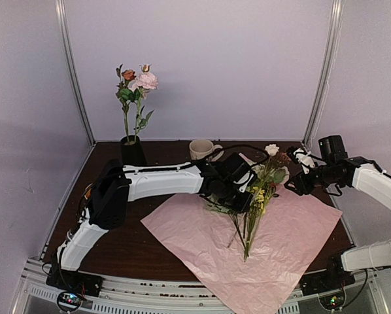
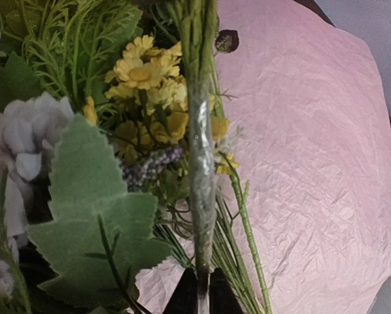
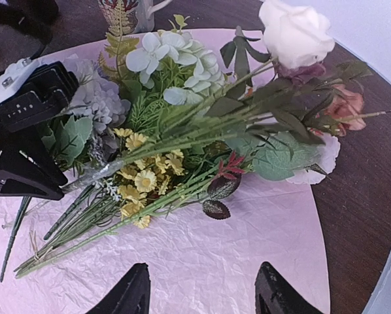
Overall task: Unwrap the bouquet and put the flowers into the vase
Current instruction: Pick up the fake flower from the flattened wrapping paper.
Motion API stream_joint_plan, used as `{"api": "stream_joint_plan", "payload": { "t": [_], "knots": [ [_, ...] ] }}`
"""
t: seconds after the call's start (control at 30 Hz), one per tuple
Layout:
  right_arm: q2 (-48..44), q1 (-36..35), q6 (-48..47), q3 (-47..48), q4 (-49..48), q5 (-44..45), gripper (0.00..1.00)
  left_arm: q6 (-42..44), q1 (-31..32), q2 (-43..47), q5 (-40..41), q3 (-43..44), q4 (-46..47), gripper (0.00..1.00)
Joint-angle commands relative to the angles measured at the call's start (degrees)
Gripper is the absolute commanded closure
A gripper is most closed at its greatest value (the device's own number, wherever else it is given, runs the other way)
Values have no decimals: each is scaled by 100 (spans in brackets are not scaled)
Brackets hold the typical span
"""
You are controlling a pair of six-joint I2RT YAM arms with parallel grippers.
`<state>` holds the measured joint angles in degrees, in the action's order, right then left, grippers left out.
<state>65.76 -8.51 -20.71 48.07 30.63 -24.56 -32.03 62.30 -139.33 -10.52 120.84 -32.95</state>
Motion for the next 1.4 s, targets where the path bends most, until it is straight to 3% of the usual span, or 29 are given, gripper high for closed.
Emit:
{"api": "stream_joint_plan", "payload": {
  "t": [0.0,0.73,0.97,1.27,1.37],
  "knots": [
    [-23,34,-37,138,30,-67,45,-124,-34,-1,-81,6,100,81],
    [29,39,-31,147,40,-102,45,-32,-34,-333,-358,48,-106,73],
    [-10,34,-21,138,59,-111,45,-74,-60,-525,-454,493,-123,85],
    [-496,42,-11,108,74,-296,45,-233,-80,1205,-327,-535,497,100],
    [-798,43,208,435,356,-882,45,-319,-140,1722,-652,-1069,1452,100]
  ]
}}
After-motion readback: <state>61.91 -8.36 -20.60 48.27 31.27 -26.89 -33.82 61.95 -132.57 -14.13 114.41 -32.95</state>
